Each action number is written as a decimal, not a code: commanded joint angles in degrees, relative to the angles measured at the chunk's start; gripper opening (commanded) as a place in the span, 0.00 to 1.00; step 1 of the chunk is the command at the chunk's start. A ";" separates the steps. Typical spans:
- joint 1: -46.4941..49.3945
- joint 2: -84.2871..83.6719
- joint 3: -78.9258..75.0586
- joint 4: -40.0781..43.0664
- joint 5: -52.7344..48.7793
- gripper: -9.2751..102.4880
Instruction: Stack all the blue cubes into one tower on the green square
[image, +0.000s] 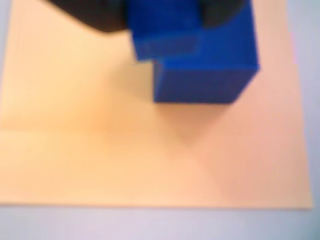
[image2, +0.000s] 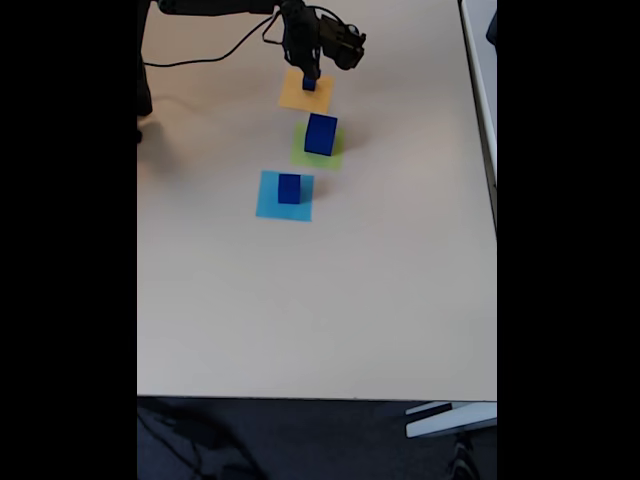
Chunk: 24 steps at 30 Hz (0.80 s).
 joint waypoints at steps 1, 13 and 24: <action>-1.05 0.79 -3.43 -1.14 0.79 0.12; -2.11 2.46 3.25 -4.66 2.72 0.12; -1.58 4.57 6.68 -6.06 2.11 0.12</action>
